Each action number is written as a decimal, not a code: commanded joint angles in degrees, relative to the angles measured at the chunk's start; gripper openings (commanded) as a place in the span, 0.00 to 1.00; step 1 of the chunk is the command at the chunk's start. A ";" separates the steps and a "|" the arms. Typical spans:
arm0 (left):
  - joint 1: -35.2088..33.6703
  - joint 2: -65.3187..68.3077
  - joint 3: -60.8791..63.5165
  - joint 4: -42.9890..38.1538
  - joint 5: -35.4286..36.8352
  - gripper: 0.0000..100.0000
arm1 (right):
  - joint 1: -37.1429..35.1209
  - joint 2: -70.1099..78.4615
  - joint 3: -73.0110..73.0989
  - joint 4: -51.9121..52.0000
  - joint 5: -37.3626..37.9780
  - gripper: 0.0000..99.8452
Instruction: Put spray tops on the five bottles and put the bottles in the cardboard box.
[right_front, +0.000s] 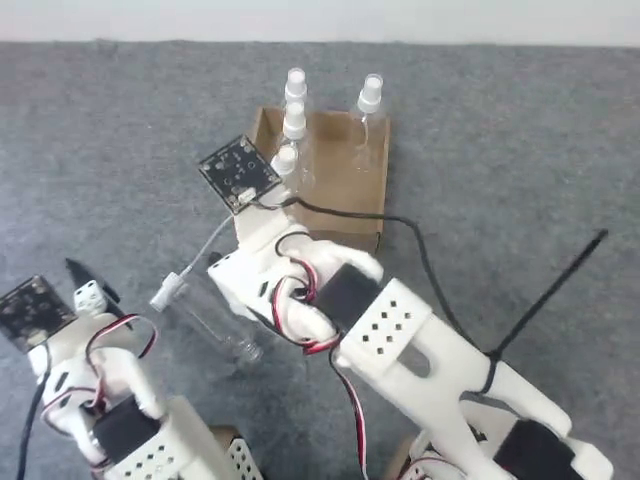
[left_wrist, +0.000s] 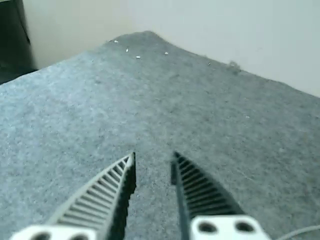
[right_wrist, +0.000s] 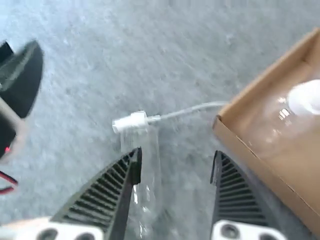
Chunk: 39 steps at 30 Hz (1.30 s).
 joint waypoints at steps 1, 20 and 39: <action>-0.26 -1.14 -0.31 0.53 0.62 0.15 | -1.89 -1.98 -0.18 -4.62 -0.88 0.19; -0.26 -1.14 -0.31 0.53 0.62 0.16 | -6.90 38.73 -40.88 20.62 -0.62 0.37; -0.35 -1.14 -0.22 0.53 0.35 0.16 | -8.66 56.66 -57.05 29.32 6.68 0.36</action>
